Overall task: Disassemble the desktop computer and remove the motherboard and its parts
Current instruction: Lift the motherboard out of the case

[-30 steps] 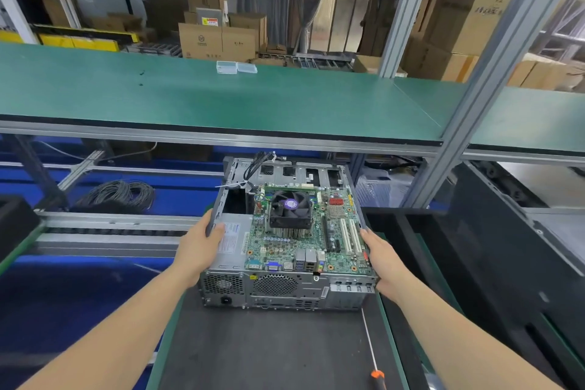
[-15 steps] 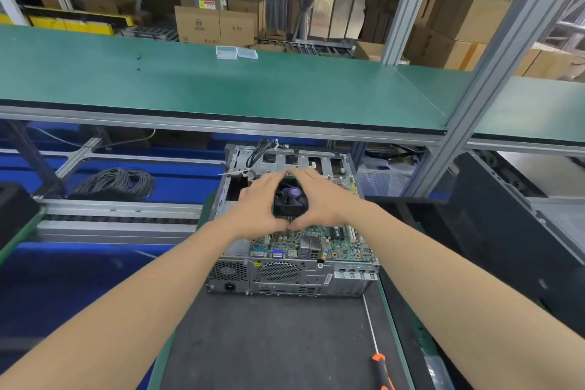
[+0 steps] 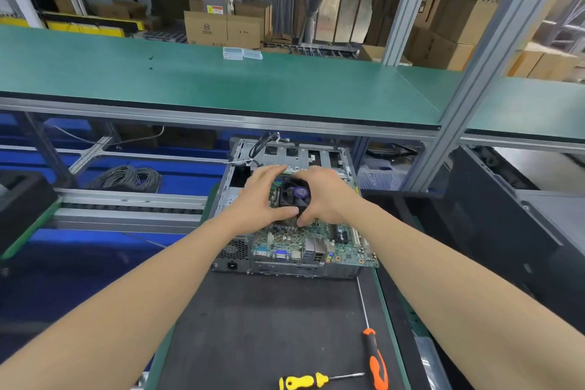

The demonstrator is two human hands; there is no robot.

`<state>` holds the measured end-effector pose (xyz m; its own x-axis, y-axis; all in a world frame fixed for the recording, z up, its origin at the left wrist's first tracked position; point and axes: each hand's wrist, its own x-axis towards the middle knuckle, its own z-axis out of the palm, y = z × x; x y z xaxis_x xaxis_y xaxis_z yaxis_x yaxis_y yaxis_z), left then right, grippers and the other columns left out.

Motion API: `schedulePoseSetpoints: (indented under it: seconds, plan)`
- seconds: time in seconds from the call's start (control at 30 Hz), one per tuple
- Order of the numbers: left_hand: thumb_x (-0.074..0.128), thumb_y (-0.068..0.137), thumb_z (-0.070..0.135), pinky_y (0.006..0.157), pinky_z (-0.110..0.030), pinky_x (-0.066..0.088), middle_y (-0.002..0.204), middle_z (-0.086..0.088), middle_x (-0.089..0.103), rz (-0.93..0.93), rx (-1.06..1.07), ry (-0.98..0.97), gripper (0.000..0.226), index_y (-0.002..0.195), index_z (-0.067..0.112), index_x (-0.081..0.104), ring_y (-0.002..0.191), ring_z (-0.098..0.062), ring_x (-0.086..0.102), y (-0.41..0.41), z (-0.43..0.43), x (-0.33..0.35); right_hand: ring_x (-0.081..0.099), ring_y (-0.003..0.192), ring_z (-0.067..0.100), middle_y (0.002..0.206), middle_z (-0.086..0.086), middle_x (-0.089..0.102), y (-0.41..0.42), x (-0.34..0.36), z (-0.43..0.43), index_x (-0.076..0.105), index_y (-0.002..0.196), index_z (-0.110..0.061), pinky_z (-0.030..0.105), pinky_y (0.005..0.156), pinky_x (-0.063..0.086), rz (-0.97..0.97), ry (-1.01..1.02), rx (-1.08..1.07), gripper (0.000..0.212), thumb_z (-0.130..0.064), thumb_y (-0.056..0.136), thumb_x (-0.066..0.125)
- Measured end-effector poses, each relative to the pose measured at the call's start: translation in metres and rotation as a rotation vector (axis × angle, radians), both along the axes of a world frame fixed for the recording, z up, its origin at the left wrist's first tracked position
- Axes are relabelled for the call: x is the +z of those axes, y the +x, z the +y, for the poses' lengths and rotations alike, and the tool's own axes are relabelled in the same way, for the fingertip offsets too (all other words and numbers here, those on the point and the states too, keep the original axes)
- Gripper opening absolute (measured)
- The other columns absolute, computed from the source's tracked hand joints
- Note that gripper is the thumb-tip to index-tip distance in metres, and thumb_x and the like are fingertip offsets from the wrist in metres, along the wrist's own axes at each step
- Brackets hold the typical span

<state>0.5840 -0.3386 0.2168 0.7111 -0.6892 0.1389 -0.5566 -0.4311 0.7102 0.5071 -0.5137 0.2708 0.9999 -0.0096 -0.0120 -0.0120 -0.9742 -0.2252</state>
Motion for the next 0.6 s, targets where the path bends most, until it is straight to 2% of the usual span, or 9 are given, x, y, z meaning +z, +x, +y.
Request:
schedulePoseSetpoints:
  seconds: [0.07, 0.17, 0.23, 0.3, 0.37, 0.47, 0.53, 0.6]
  plan:
    - [0.081, 0.082, 0.052, 0.121, -0.043, 0.031, 0.157, 0.004, 0.023, 0.090, 0.040, -0.065, 0.098, 0.161, 0.031, 0.025, 0.143, -0.018, 0.033, -0.013, 0.006, 0.002, 0.054, 0.110, 0.028, 0.121, 0.006, 0.059, -0.014, 0.004, 0.002, 0.057, 0.138, -0.017, 0.038, 0.091, 0.049, -0.028, 0.032, -0.007, 0.098, -0.042, 0.052, 0.098]
    - [0.070, 0.084, 0.063, 0.114, -0.037, 0.035, 0.152, 0.000, 0.029, 0.215, 0.122, -0.218, 0.089, 0.158, 0.032, 0.031, 0.136, -0.015, 0.038, -0.039, 0.015, 0.007, 0.054, 0.113, 0.028, 0.124, 0.006, 0.058, -0.036, 0.013, 0.010, 0.055, 0.141, -0.017, 0.043, 0.095, 0.051, -0.052, 0.035, 0.006, 0.103, -0.044, 0.051, 0.098]
    - [0.072, 0.089, 0.052, 0.109, -0.036, 0.038, 0.149, -0.003, 0.033, 0.292, 0.229, -0.340, 0.078, 0.154, 0.028, 0.036, 0.137, -0.019, 0.040, -0.056, 0.019, 0.010, 0.052, 0.115, 0.029, 0.124, 0.006, 0.059, -0.052, 0.017, 0.017, 0.054, 0.142, -0.018, 0.046, 0.097, 0.050, -0.072, 0.011, 0.032, 0.104, -0.046, 0.050, 0.097]
    - [0.078, 0.087, 0.047, 0.101, -0.035, 0.038, 0.146, -0.003, 0.035, 0.361, 0.304, -0.388, 0.077, 0.150, 0.029, 0.038, 0.134, -0.020, 0.042, -0.073, 0.025, 0.014, 0.051, 0.116, 0.030, 0.123, 0.007, 0.059, -0.067, 0.021, 0.025, 0.055, 0.140, -0.018, 0.049, 0.098, 0.049, -0.091, -0.003, 0.057, 0.103, -0.048, 0.050, 0.095]
    - [0.083, 0.083, 0.047, 0.100, -0.036, 0.038, 0.148, -0.005, 0.038, 0.473, 0.338, -0.409, 0.082, 0.149, 0.033, 0.036, 0.132, -0.020, 0.043, -0.089, 0.033, 0.015, 0.050, 0.116, 0.029, 0.124, 0.007, 0.059, -0.082, 0.023, 0.035, 0.054, 0.142, -0.017, 0.048, 0.098, 0.049, -0.100, 0.012, 0.081, 0.105, -0.050, 0.050, 0.095]
    - [0.091, 0.069, 0.050, 0.107, -0.049, 0.044, 0.146, -0.007, 0.049, 0.657, 0.388, -0.453, 0.096, 0.145, 0.038, 0.034, 0.128, -0.026, 0.054, -0.112, 0.053, 0.016, 0.051, 0.119, 0.029, 0.130, 0.008, 0.058, -0.103, 0.024, 0.055, 0.050, 0.148, -0.015, 0.042, 0.100, 0.048, -0.087, 0.037, 0.111, 0.114, -0.052, 0.051, 0.095]
    - [0.092, 0.068, 0.047, 0.087, -0.045, 0.055, 0.134, -0.003, 0.058, 0.709, 0.408, -0.460, 0.094, 0.143, 0.043, 0.036, 0.113, -0.022, 0.065, -0.125, 0.071, 0.015, 0.054, 0.115, 0.028, 0.127, 0.007, 0.058, -0.116, 0.022, 0.071, 0.052, 0.147, -0.015, 0.041, 0.097, 0.050, -0.087, 0.058, 0.138, 0.111, -0.051, 0.050, 0.095]
    - [0.092, 0.069, 0.044, 0.065, -0.037, 0.058, 0.123, -0.001, 0.063, 0.771, 0.408, -0.462, 0.090, 0.142, 0.048, 0.039, 0.097, -0.020, 0.072, -0.140, 0.092, 0.014, 0.055, 0.109, 0.028, 0.120, 0.005, 0.059, -0.129, 0.019, 0.088, 0.058, 0.139, -0.015, 0.044, 0.094, 0.052, -0.077, 0.079, 0.172, 0.102, -0.050, 0.050, 0.095]
